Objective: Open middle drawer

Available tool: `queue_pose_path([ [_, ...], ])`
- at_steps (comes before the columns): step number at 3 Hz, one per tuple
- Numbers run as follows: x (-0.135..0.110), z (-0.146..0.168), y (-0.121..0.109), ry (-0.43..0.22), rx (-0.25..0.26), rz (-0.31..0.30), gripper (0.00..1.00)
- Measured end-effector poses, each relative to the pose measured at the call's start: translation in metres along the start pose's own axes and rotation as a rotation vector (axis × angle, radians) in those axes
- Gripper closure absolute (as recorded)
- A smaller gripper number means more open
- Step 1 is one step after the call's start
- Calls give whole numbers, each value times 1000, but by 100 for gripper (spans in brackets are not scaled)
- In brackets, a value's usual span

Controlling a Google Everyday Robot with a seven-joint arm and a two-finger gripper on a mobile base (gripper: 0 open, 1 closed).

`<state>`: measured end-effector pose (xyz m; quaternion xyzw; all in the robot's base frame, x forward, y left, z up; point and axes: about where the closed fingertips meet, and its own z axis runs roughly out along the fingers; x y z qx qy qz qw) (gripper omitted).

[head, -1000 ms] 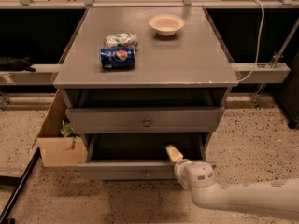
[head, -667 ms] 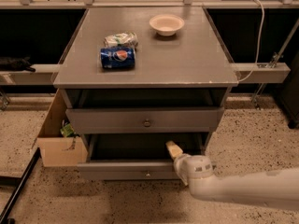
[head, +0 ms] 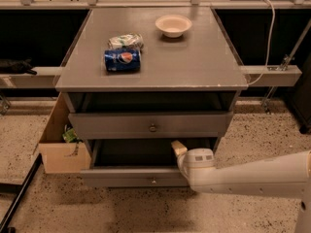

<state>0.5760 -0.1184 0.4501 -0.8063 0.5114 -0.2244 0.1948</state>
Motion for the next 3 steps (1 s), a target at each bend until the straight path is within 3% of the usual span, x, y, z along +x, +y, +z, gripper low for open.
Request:
queue_pose_path([
  [1, 0, 3, 2, -3, -9, 3, 0],
  [2, 4, 19, 28, -8, -76, 16, 0],
  [3, 4, 19, 28, -8, -76, 16, 3],
])
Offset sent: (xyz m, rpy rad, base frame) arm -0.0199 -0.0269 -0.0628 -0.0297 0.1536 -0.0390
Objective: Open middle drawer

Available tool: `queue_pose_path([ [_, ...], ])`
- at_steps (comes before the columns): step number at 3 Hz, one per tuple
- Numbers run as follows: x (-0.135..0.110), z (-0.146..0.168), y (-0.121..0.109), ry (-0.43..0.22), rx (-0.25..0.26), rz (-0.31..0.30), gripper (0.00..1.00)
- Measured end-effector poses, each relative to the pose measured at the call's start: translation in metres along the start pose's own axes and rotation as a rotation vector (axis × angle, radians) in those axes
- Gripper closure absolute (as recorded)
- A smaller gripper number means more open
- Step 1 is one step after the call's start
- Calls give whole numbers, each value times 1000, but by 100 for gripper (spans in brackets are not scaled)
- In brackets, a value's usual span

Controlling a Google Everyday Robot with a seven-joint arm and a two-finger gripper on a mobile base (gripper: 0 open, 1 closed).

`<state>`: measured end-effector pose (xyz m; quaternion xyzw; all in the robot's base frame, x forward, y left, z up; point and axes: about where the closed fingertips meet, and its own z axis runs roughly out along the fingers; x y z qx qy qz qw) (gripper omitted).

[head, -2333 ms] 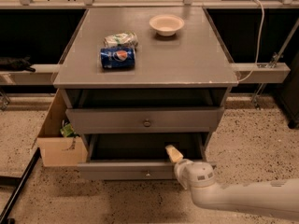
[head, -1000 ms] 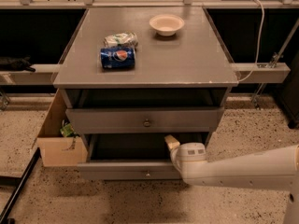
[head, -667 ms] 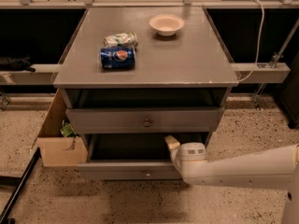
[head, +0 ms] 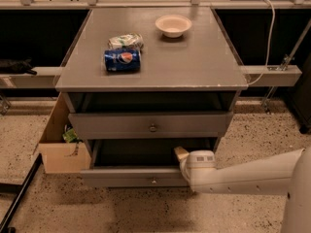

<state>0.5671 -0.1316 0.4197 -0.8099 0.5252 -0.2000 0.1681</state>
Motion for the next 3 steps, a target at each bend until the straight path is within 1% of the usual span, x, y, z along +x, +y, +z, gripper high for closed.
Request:
queue_pose_path([
  [3, 0, 0, 0, 0, 0, 0, 72],
])
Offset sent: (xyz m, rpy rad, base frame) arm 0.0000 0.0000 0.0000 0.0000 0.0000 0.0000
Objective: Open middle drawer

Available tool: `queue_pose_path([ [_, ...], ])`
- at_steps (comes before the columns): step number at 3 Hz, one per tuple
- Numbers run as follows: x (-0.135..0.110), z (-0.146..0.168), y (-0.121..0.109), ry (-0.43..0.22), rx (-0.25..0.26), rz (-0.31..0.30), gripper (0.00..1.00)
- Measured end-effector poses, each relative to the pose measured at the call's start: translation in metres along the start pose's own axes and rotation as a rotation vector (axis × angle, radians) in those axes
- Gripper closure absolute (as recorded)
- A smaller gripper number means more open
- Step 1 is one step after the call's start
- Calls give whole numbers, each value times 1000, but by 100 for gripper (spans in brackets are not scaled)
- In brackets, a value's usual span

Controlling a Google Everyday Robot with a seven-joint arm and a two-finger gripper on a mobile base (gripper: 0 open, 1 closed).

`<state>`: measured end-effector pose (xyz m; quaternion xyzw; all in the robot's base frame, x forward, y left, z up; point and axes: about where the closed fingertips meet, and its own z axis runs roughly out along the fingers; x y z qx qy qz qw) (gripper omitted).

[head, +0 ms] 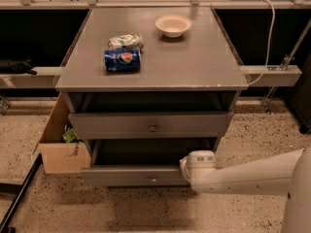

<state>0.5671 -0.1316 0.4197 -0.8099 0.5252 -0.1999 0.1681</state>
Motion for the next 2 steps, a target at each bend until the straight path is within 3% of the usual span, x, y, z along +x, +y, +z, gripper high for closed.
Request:
queue_pose_path([
  [1, 0, 0, 0, 0, 0, 0, 95],
  [2, 0, -1, 3, 5, -3, -3, 100],
])
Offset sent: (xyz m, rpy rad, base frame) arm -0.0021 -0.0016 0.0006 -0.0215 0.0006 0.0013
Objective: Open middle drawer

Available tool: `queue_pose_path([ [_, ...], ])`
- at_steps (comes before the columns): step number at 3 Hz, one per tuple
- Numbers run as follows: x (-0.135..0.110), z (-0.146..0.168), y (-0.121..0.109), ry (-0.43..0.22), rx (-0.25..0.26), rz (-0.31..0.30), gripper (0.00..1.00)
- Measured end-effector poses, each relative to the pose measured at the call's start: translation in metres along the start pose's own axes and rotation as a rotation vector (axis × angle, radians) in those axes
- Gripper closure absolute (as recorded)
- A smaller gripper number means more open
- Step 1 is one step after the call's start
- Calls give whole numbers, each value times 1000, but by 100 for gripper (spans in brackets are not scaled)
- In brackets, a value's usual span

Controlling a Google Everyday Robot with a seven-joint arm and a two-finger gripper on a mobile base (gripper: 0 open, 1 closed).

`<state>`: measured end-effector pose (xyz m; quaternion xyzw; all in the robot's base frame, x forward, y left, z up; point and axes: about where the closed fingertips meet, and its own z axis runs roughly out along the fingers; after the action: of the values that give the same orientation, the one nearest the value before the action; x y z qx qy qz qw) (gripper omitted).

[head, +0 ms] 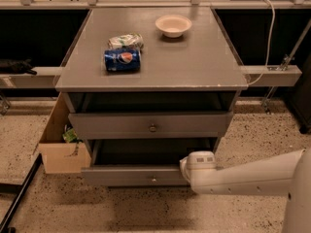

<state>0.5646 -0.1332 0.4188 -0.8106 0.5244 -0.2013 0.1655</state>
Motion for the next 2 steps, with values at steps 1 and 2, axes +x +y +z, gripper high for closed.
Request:
queue_pose_path([
  [1, -4, -2, 27, -3, -10, -4, 100],
  [2, -12, -4, 50, -25, -17, 8, 100],
])
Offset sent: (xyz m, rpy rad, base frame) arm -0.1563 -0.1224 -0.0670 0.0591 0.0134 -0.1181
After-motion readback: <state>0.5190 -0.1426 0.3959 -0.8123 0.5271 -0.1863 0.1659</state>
